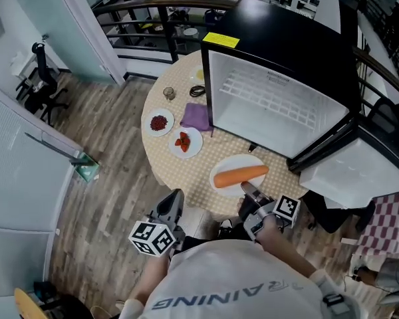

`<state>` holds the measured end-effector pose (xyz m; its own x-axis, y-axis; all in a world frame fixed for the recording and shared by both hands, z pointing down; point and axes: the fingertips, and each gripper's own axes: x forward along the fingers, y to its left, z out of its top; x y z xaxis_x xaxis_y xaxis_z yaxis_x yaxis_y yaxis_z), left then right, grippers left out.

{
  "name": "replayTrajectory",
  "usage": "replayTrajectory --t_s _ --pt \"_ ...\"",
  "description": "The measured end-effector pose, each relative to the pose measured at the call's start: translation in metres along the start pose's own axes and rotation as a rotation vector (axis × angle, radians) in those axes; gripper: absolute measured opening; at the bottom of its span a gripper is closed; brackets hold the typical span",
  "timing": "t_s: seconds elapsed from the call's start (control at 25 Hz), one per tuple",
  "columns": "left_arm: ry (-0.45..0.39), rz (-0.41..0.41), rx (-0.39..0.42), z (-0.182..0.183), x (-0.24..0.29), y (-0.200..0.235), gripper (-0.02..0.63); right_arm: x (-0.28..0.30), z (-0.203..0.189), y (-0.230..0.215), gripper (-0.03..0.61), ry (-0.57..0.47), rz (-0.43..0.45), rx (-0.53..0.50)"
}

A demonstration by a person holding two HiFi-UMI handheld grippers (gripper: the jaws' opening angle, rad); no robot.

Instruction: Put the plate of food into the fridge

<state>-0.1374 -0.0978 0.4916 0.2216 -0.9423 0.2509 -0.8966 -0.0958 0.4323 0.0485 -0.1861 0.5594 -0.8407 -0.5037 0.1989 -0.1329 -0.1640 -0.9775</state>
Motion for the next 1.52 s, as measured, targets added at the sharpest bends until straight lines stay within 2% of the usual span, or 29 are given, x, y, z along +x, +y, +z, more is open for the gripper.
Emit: replayTrajectory --t_s 0.4,0.68,0.84,1.12,1.28,1.52 --pt "0.060 -0.087 0.022 0.007 0.061 0.000 0.008 0.001 0.045 -0.007 0.040 -0.113 -0.015 0.035" --pt "0.136 -0.276 0.086 0.021 0.109 0.003 0.008 -0.003 0.059 -0.005 0.040 -0.308 -0.033 0.059" --pt "0.175 -0.384 0.135 0.039 0.130 0.016 0.008 0.005 0.052 0.004 0.040 -0.427 -0.011 0.082" --pt "0.207 -0.529 0.177 0.057 0.151 0.025 0.008 0.016 0.038 0.003 0.040 -0.566 -0.025 0.112" --pt "0.218 -0.555 0.182 0.058 0.153 0.029 0.008 0.015 0.040 -0.001 0.040 -0.606 -0.046 0.133" --pt "0.206 -0.551 0.172 0.058 0.149 0.031 0.008 0.020 0.062 -0.004 0.040 -0.631 -0.059 0.155"
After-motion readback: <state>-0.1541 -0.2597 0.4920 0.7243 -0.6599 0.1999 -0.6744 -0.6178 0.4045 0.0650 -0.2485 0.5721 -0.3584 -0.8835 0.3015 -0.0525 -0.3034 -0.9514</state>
